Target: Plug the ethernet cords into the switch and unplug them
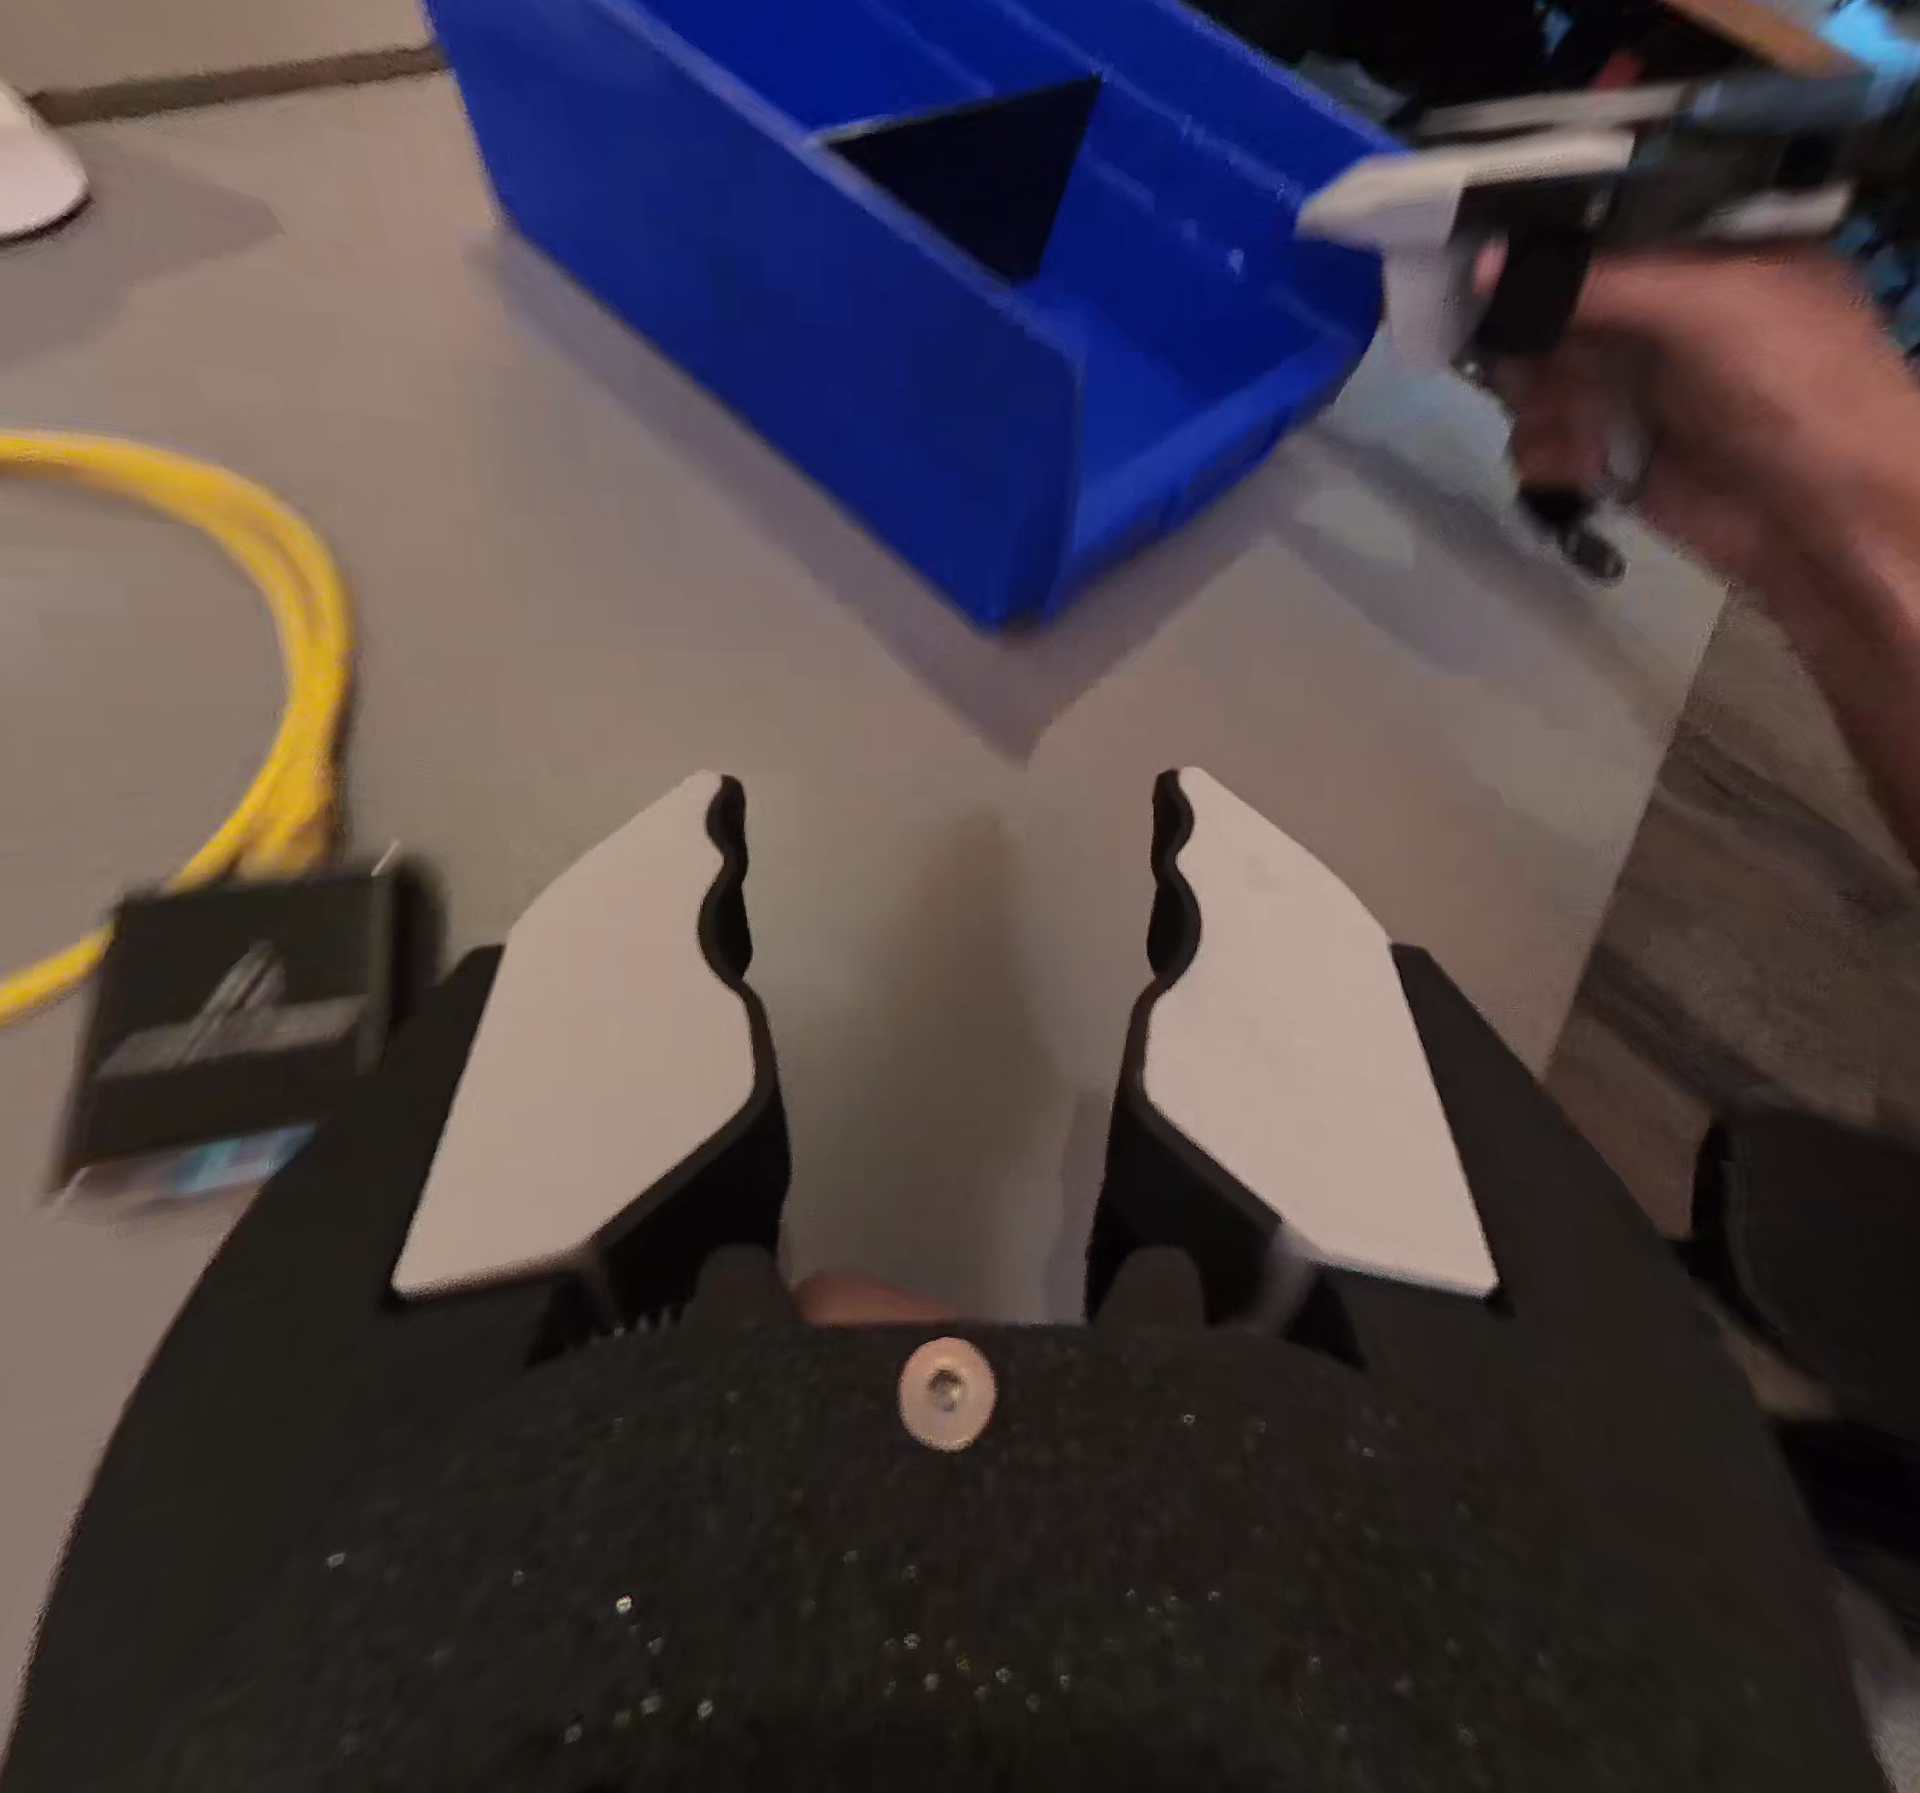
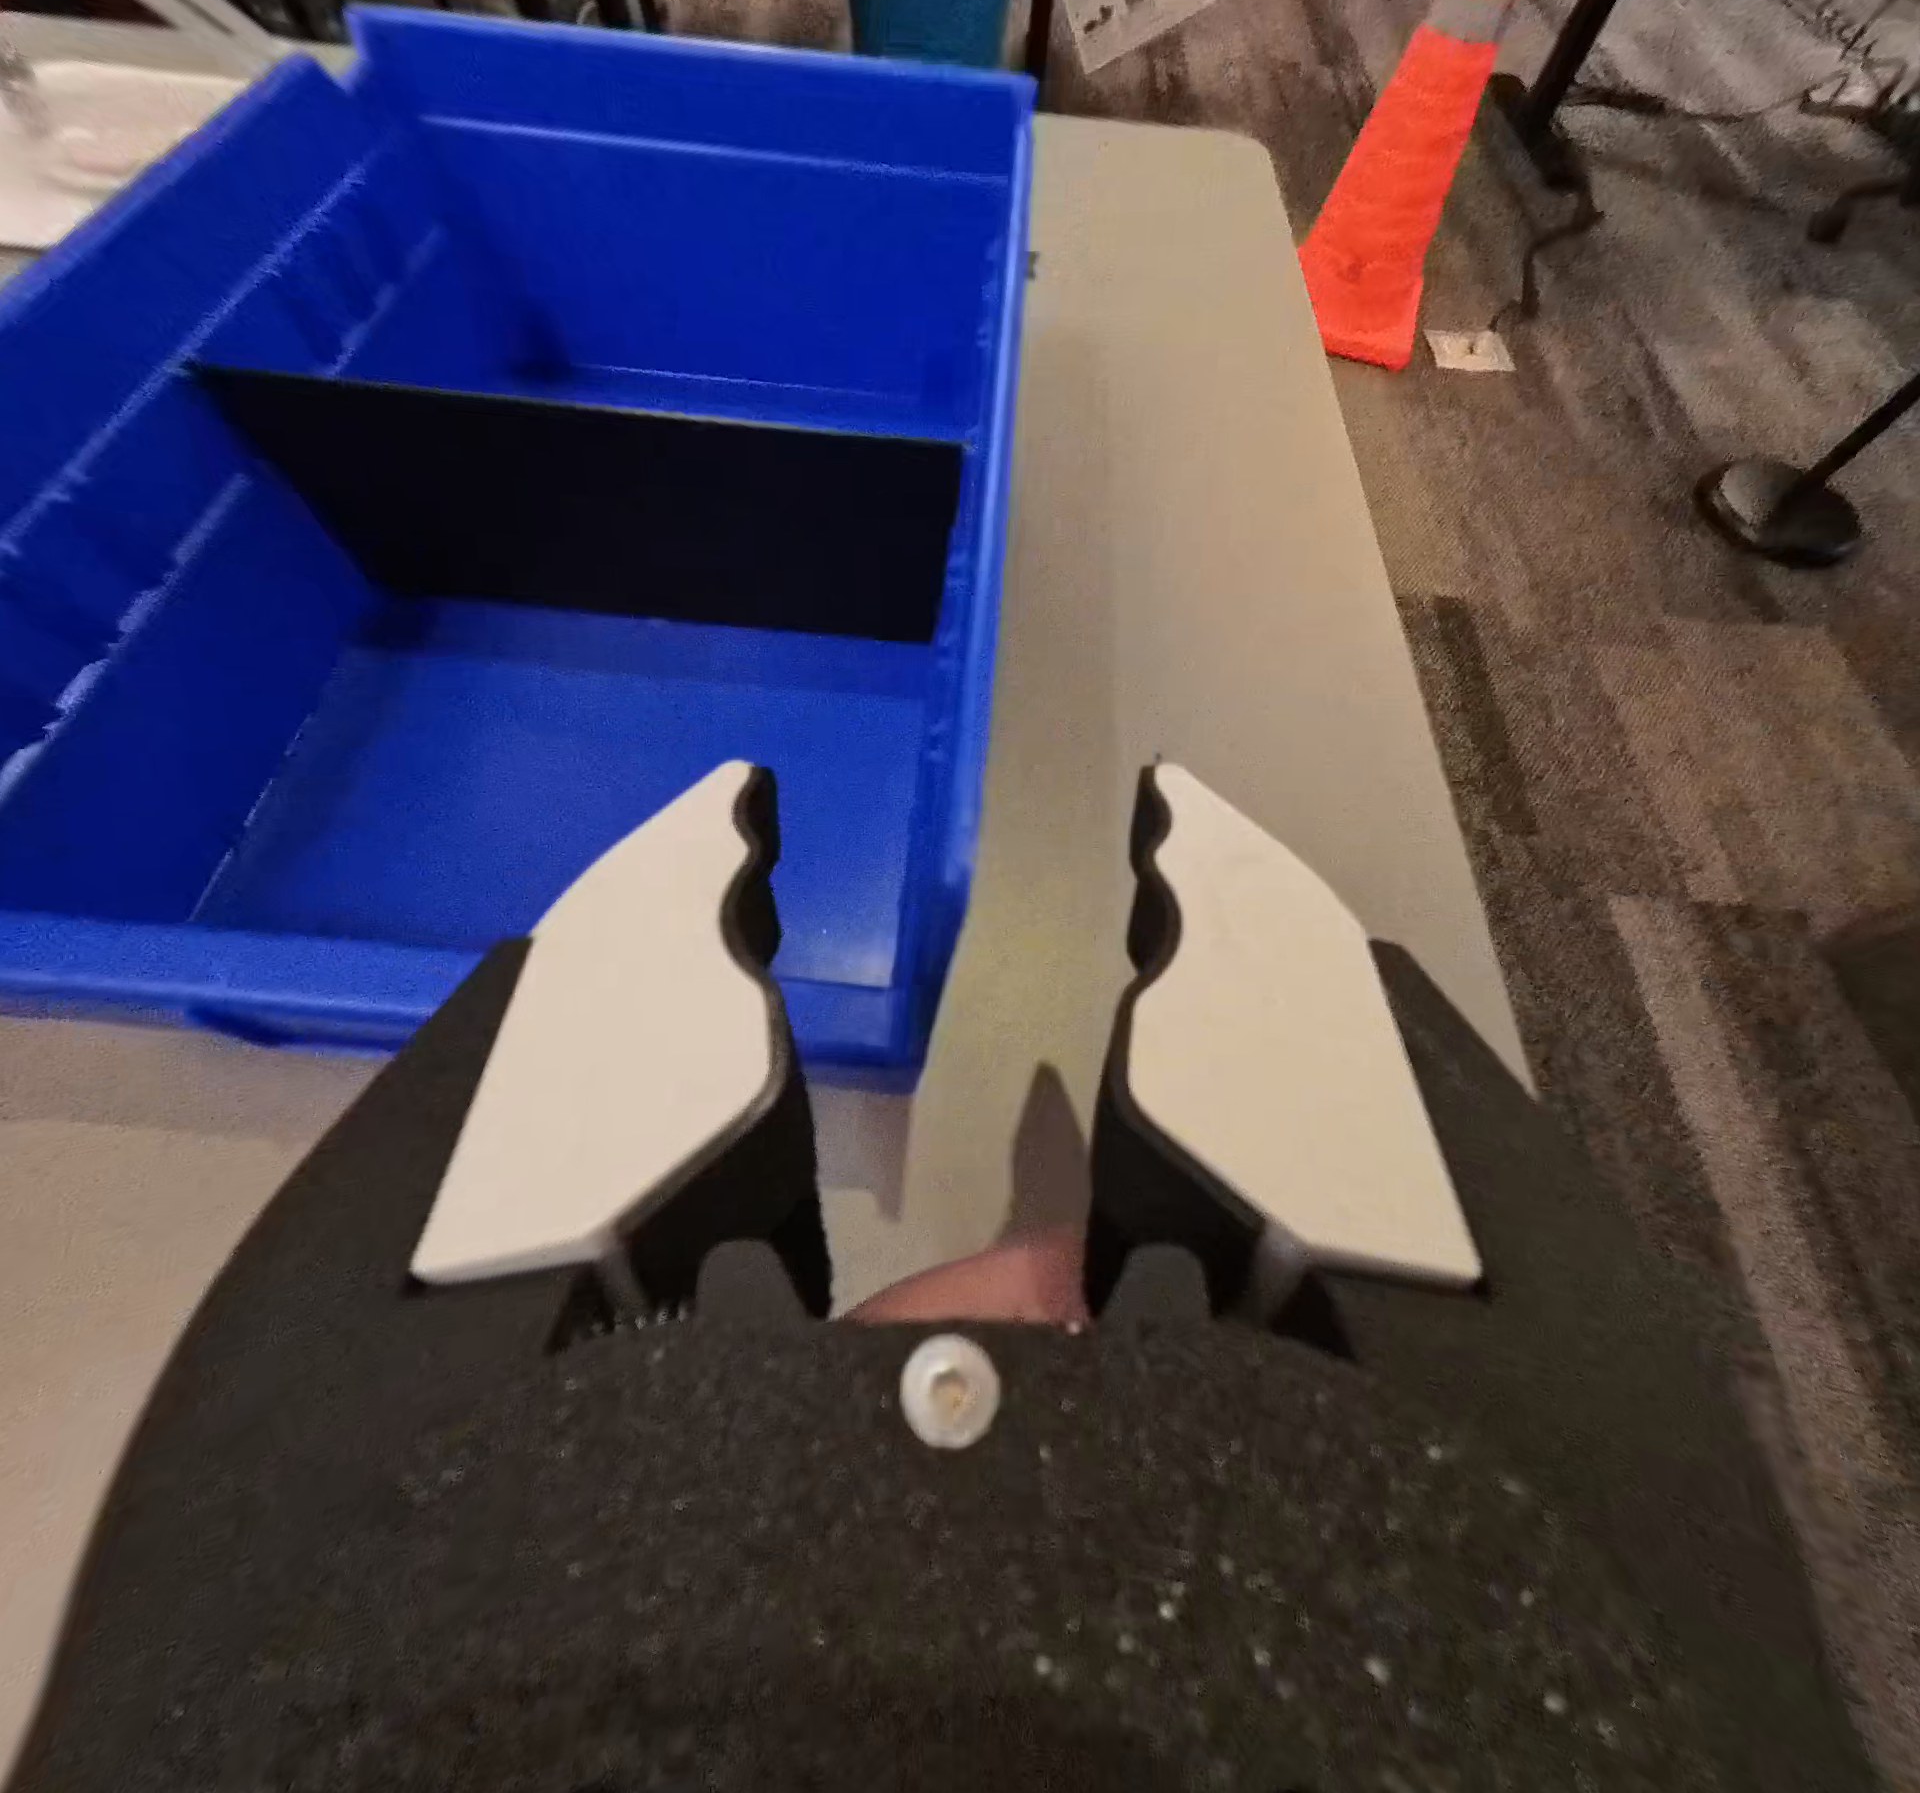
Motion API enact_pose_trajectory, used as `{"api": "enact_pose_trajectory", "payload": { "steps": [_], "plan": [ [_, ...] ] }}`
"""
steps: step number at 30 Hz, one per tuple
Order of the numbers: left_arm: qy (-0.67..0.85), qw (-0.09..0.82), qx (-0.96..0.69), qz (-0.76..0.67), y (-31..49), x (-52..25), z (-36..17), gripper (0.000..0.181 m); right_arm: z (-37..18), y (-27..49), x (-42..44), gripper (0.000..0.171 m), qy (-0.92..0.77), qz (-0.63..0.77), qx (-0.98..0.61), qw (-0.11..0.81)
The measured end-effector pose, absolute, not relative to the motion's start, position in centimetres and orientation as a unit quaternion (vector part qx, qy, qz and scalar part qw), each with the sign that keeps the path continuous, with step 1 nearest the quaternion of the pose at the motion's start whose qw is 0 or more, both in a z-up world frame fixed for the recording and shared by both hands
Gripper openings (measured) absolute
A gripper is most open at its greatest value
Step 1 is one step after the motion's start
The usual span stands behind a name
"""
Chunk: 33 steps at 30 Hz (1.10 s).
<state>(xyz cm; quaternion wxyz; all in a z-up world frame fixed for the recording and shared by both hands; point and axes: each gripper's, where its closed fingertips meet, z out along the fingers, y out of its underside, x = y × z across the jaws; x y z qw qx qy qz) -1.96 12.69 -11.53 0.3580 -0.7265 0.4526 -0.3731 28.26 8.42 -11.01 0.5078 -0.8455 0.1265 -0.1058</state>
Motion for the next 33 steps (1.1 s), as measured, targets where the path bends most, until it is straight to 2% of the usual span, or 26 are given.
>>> {"api": "enact_pose_trajectory", "payload": {
  "steps": [4,5,6,7,8,12,20,21,24,28,31,33],
  "plan": [
    [0.444,0.338,-0.731,-0.393,13.0,7.1,-12.3,0.077,-14.0,9.1,28.0,0.044,0.132,-0.047,-0.852,0.504],
    [0.438,0.336,-0.733,-0.397,13.1,8.7,-12.7,0.075,-13.8,9.2,28.0,0.015,0.136,-0.035,-0.846,0.514],
    [0.437,0.325,-0.734,-0.406,12.8,10.1,-13.1,0.071,-13.7,9.1,28.3,0.005,0.135,-0.042,-0.844,0.518],
    [0.436,0.306,-0.733,-0.423,12.1,11.2,-13.4,0.065,-13.8,8.9,29.0,0.004,0.136,-0.062,-0.846,0.512],
    [0.432,0.29,-0.731,-0.44,11.3,12.2,-13.4,0.064,-13.8,8.6,29.5,0.004,0.136,-0.07,-0.847,0.509],
    [0.438,0.29,-0.726,-0.445,9.9,14.8,-13.3,0.082,-13.8,7.3,31.0,0.003,0.156,-0.059,-0.847,0.504],
    [0.461,0.286,-0.715,-0.442,9.3,15.4,-13.3,0.078,-13.7,7.0,32.3,0.004,0.158,-0.06,-0.843,0.511],
    [0.463,0.28,-0.713,-0.446,9.3,14.7,-13.0,0.078,-13.5,6.7,32.6,0.011,0.162,-0.074,-0.84,0.513],
    [0.492,0.296,-0.704,-0.418,10.5,9.4,-12.4,0.078,-10.2,5.4,33.2,0.032,0.16,-0.12,-0.816,0.542],
    [0.506,0.34,-0.73,-0.308,15.8,-2.8,-13.9,0.078,-3.8,4.7,31.3,0.034,0.11,-0.144,-0.792,0.583],
    [0.478,0.357,-0.761,-0.255,19.8,-10.1,-15.1,0.079,-1.5,7.3,25.0,0.036,0.013,-0.082,-0.796,0.599],
    [0.472,0.346,-0.776,-0.235,21.4,-11.8,-16.4,0.081,-1.4,9.5,17.6,0.039,-0.108,-0.004,-0.801,0.589]
  ]
}}
